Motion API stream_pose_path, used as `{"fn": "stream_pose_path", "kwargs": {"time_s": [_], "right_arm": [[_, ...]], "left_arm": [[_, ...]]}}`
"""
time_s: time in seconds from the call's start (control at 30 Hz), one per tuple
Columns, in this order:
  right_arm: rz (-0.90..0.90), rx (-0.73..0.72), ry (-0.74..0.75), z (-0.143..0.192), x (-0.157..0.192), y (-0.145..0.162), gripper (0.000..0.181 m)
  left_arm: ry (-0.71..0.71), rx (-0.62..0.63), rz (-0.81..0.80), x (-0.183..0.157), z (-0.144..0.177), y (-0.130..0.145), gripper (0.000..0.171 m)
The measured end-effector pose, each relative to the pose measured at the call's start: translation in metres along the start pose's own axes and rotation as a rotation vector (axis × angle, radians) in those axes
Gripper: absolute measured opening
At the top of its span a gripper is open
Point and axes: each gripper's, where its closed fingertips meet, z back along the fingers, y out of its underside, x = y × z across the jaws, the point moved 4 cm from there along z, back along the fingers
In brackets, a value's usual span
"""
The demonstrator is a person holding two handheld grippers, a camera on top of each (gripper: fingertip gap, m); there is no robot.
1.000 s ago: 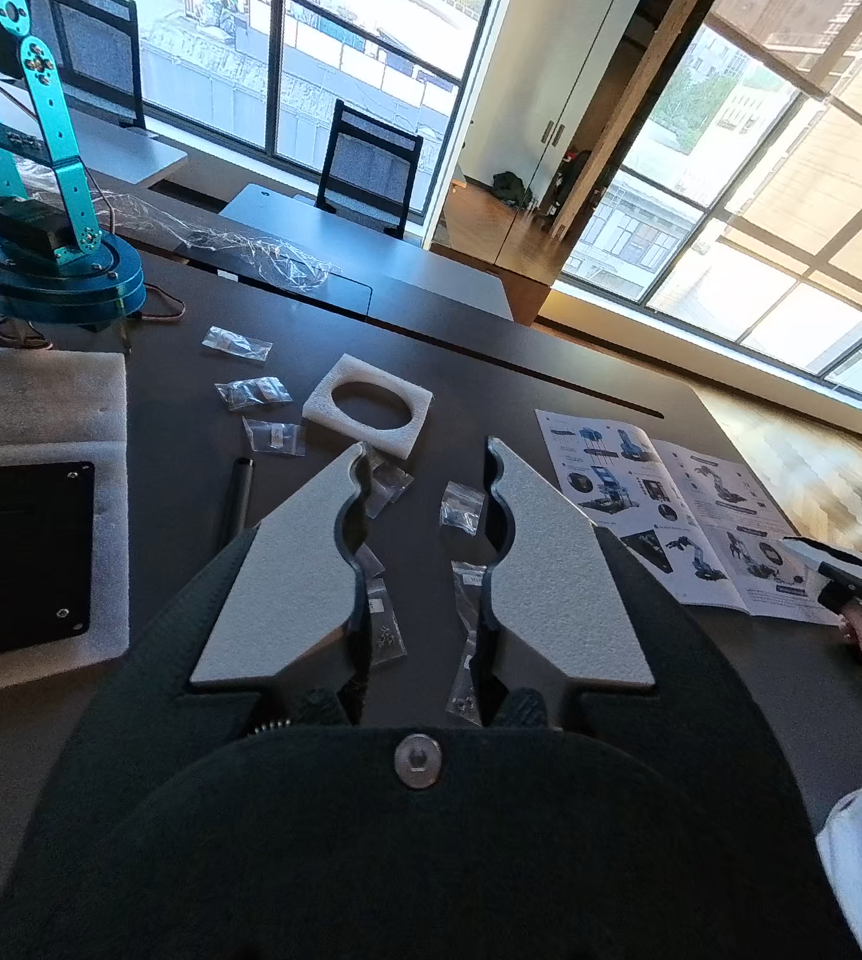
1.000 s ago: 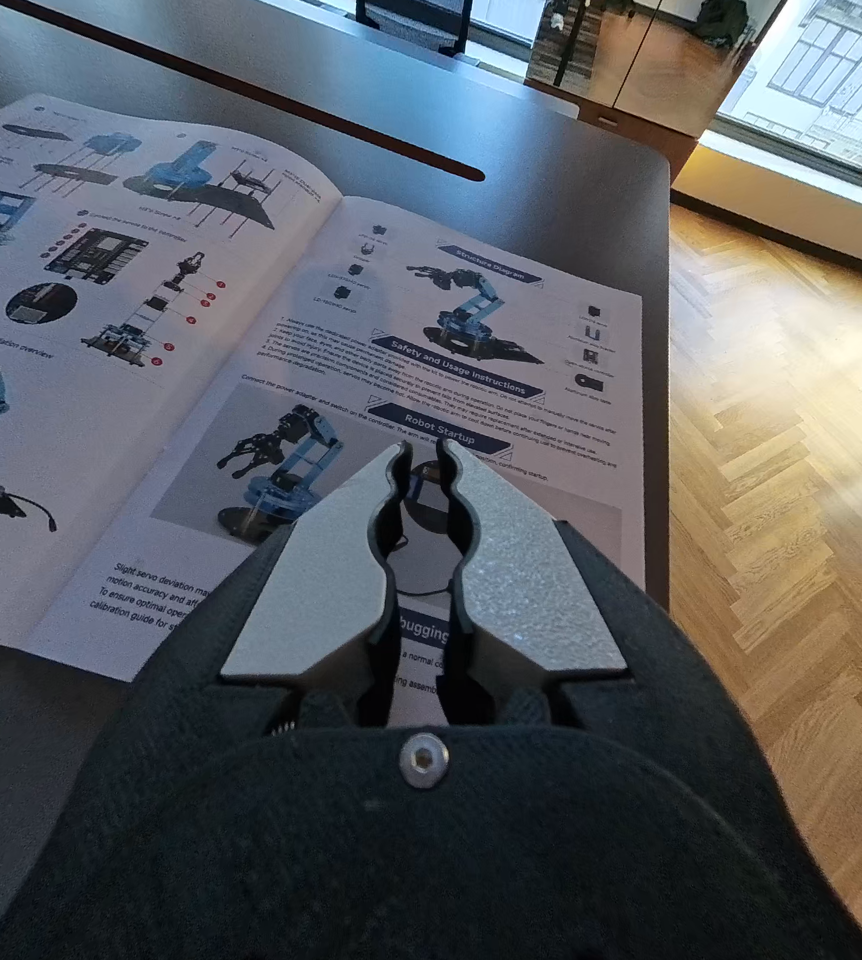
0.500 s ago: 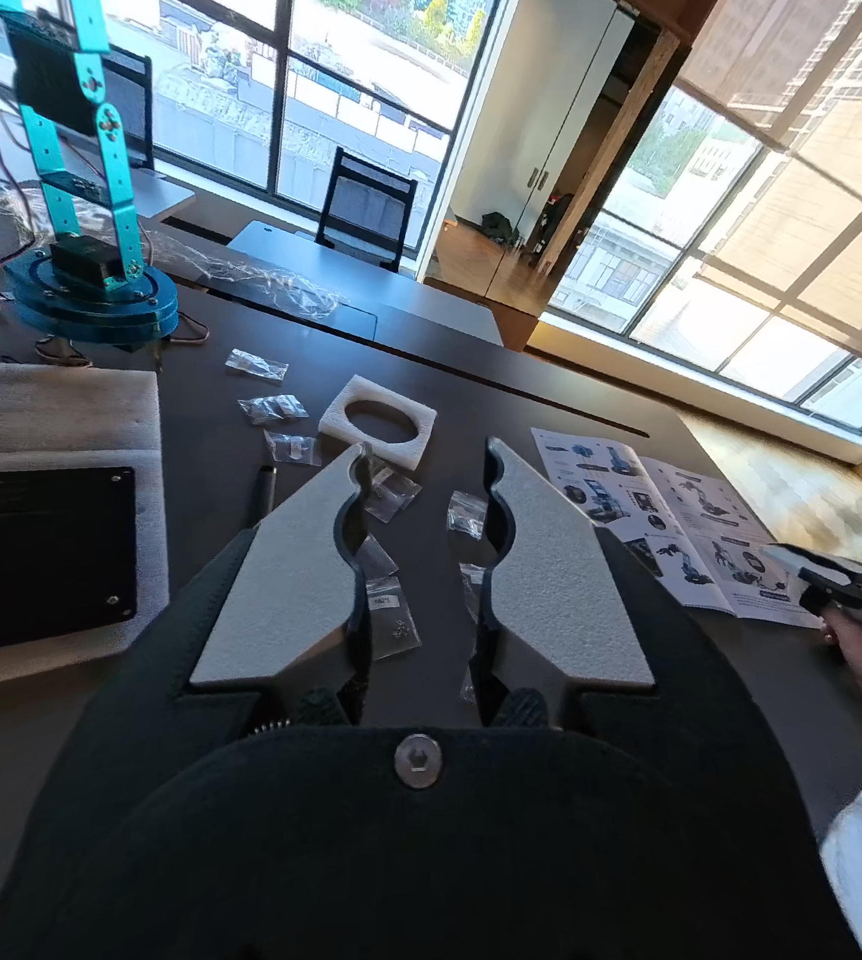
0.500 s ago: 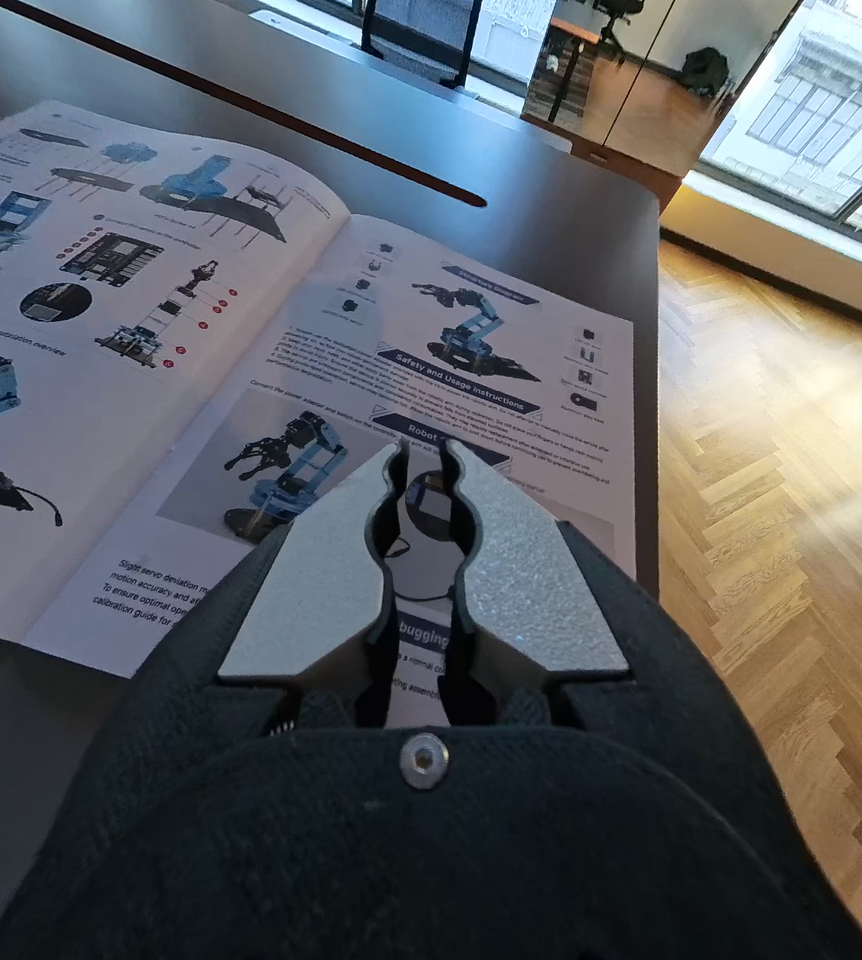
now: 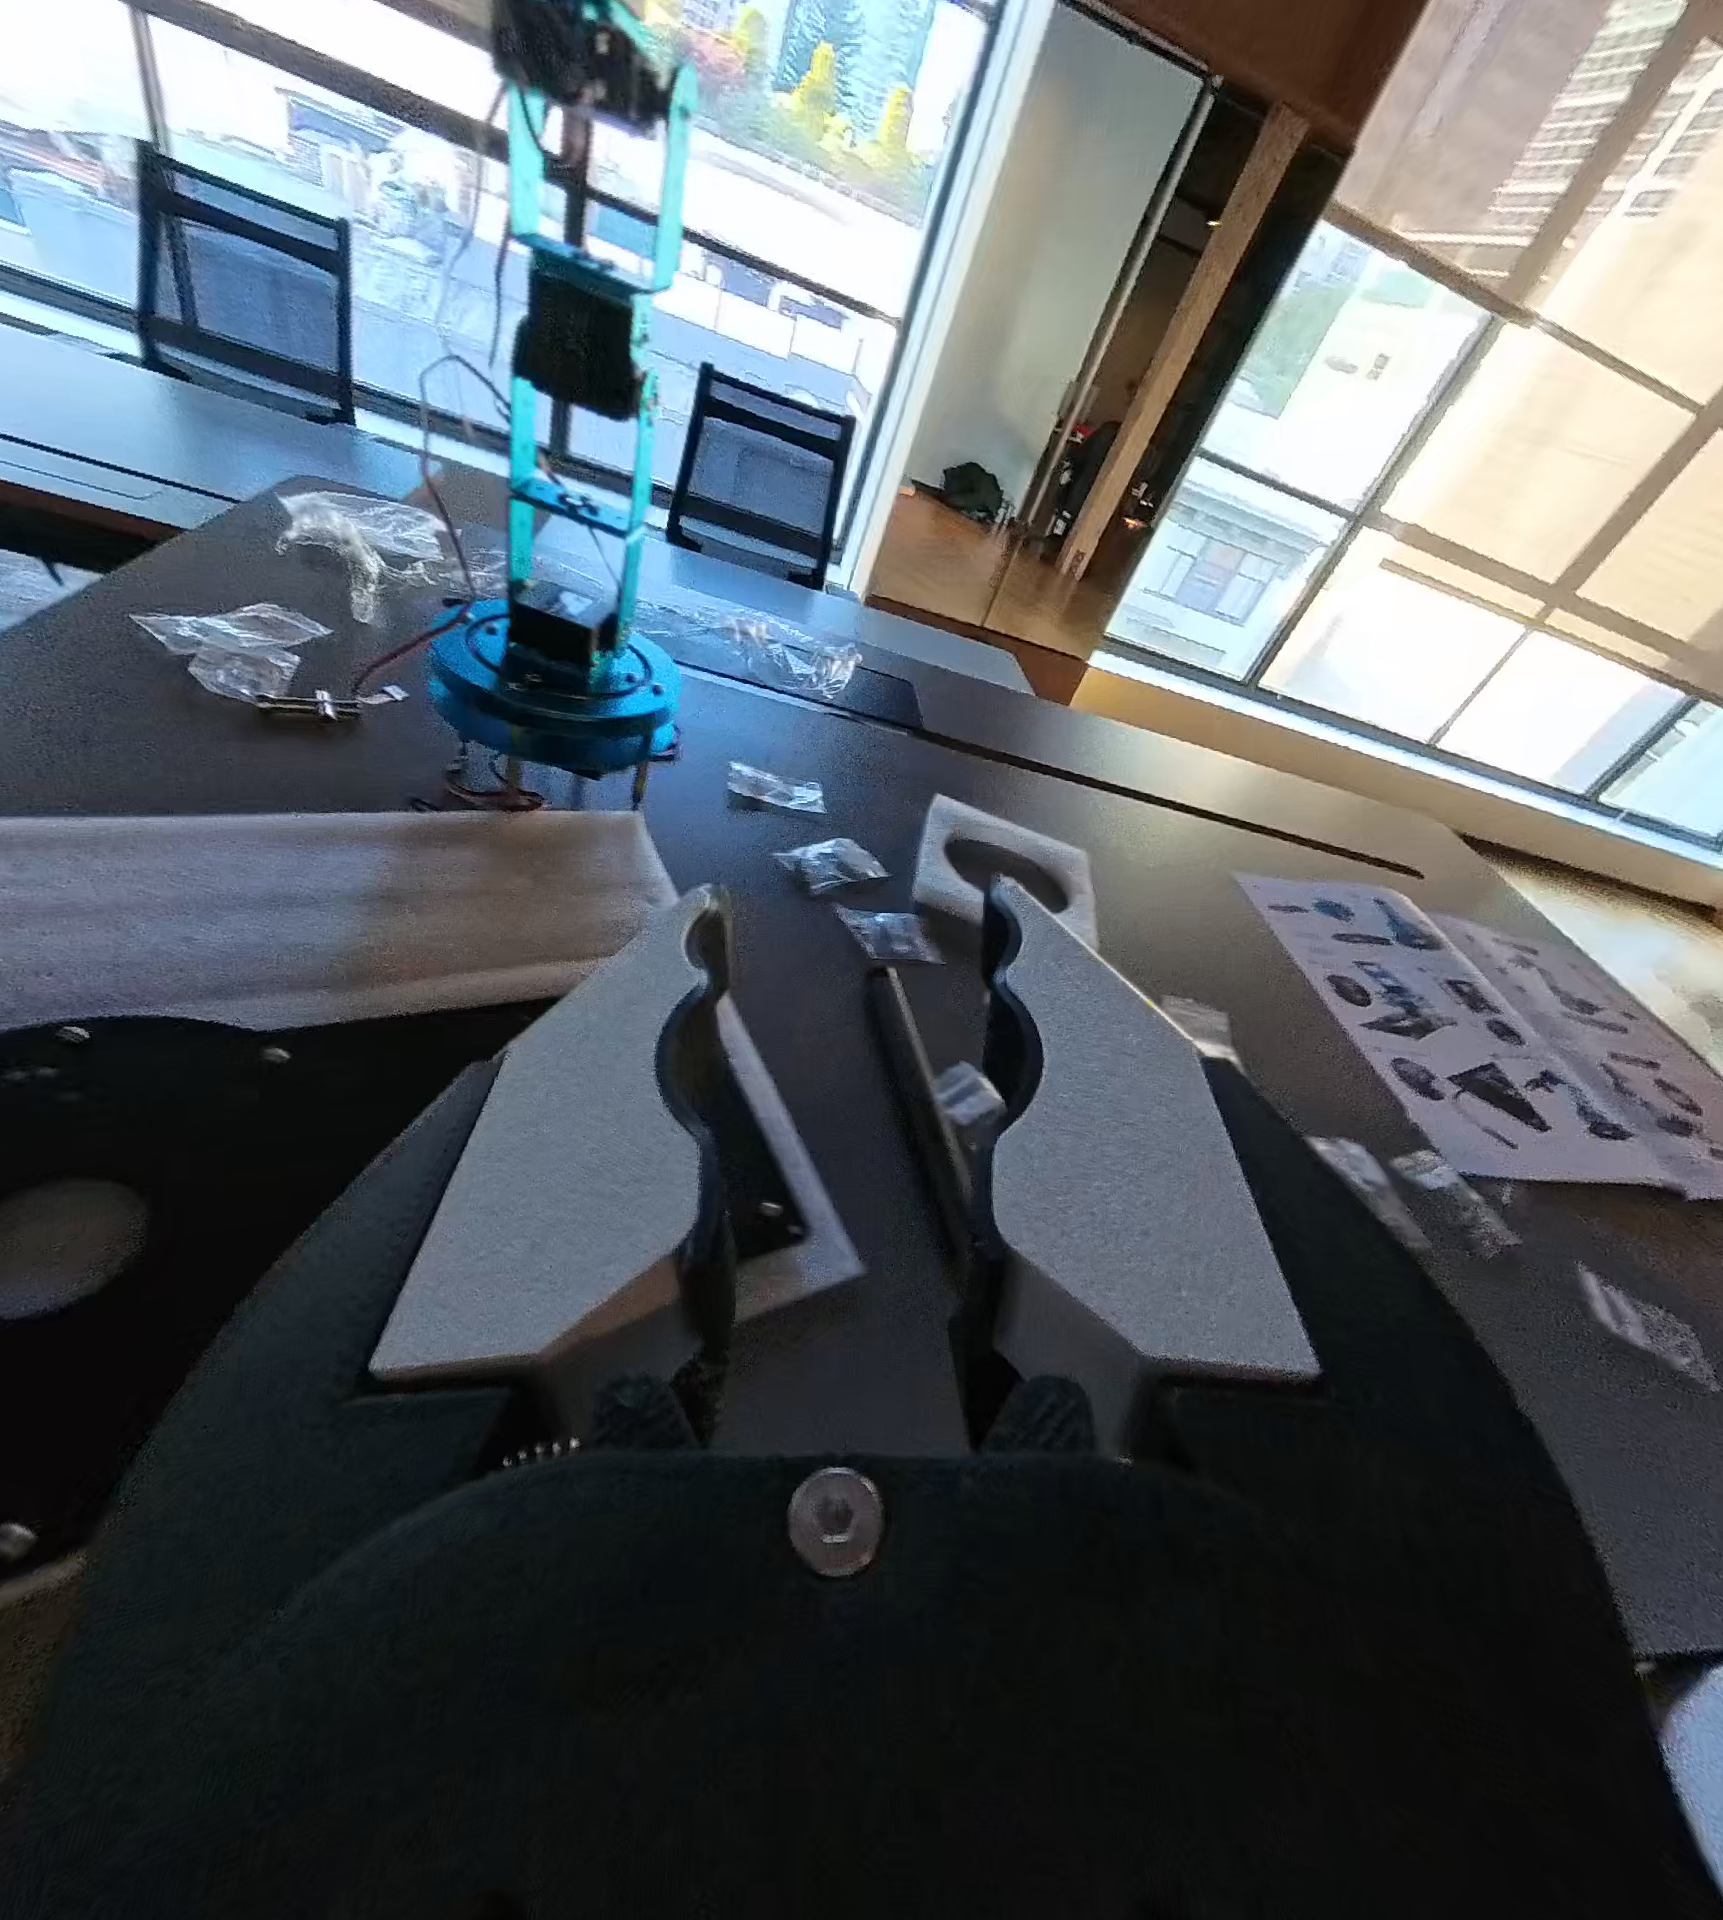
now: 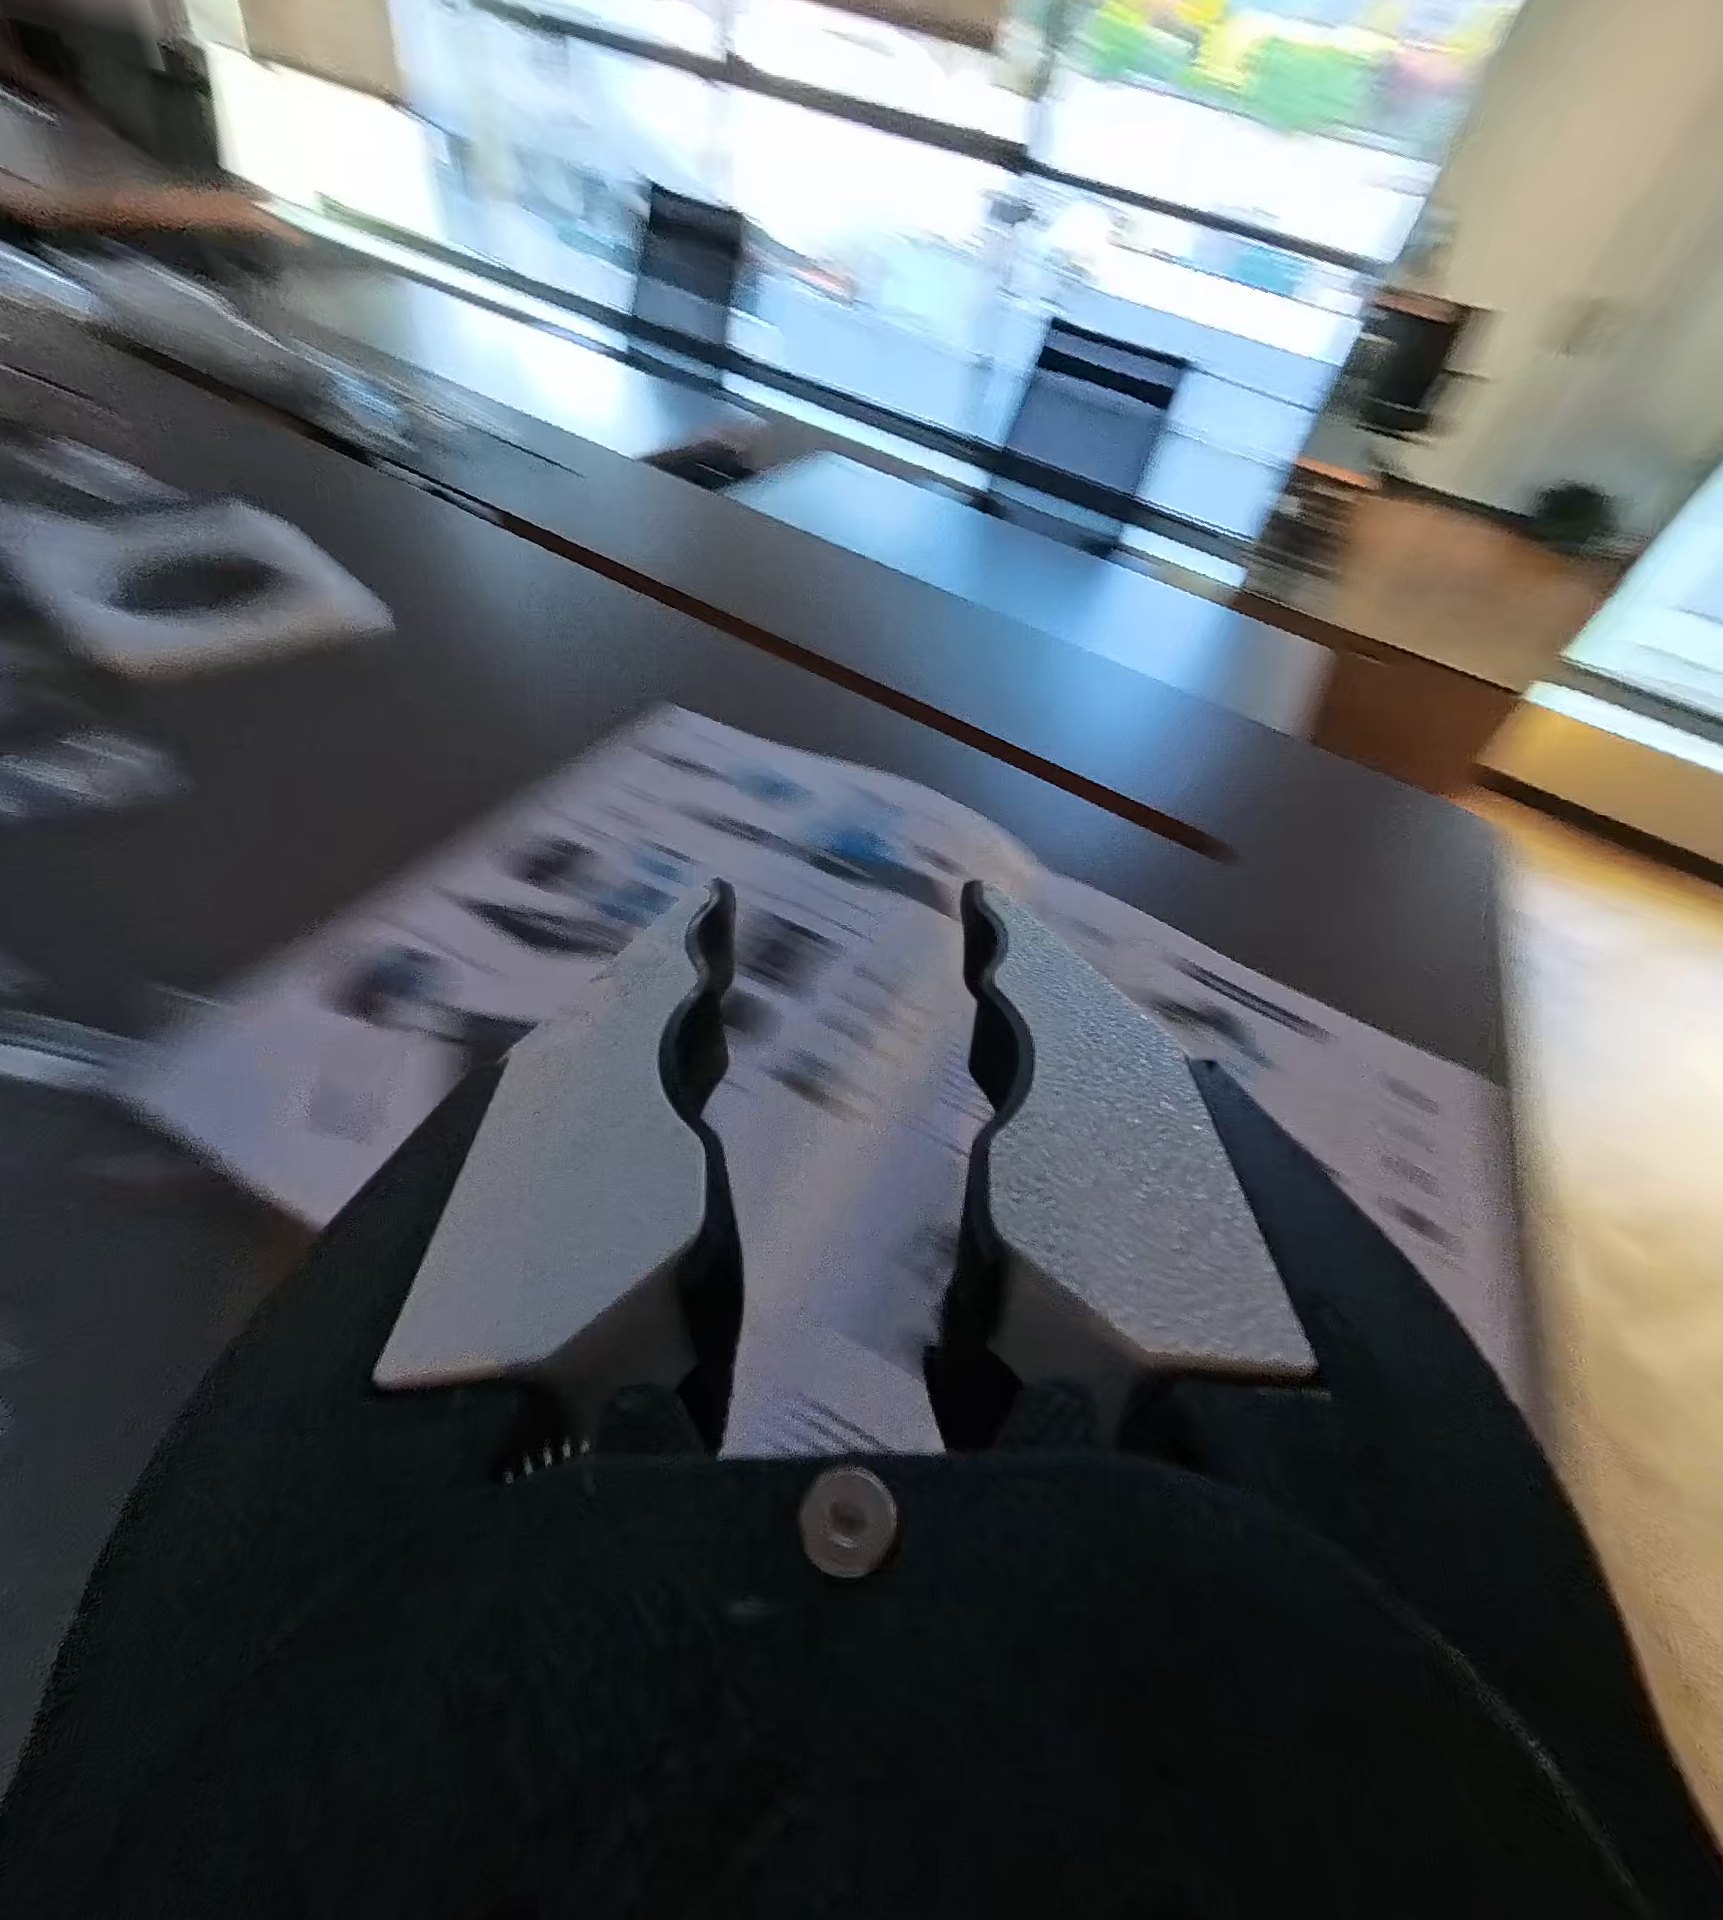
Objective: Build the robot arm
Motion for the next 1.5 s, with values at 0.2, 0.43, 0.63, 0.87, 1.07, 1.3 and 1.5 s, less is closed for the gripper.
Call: {"fn": "stream_pose_path", "kwargs": {"time_s": [0.2,0.43,0.63,0.87,1.07,1.3,1.5], "right_arm": [[-0.060,-0.085,0.059,-0.019,0.107,-0.030,0.038],[-0.252,-0.021,0.146,-0.022,0.156,-0.013,0.033],[-0.307,-0.064,0.270,0.019,0.121,-0.012,0.031],[-0.290,-0.042,0.285,0.048,0.039,0.025,0.030],[-0.187,0.022,0.266,0.051,-0.049,0.052,0.030],[-0.029,0.022,0.358,0.021,-0.098,0.072,0.027],[0.005,0.036,0.328,0.009,-0.092,0.078,0.025]], "left_arm": [[0.127,0.105,-0.105,0.089,-0.028,-0.006,0.046],[0.283,0.125,-0.086,0.142,-0.065,-0.029,0.044],[0.342,0.108,-0.096,0.133,-0.086,-0.039,0.043],[0.257,0.033,-0.123,0.075,-0.087,-0.046,0.040],[0.249,0.039,-0.065,-0.009,-0.088,-0.036,0.040],[0.134,0.196,-0.127,-0.071,-0.086,-0.016,0.040],[0.101,0.230,-0.133,-0.097,-0.084,-0.020,0.039]]}}
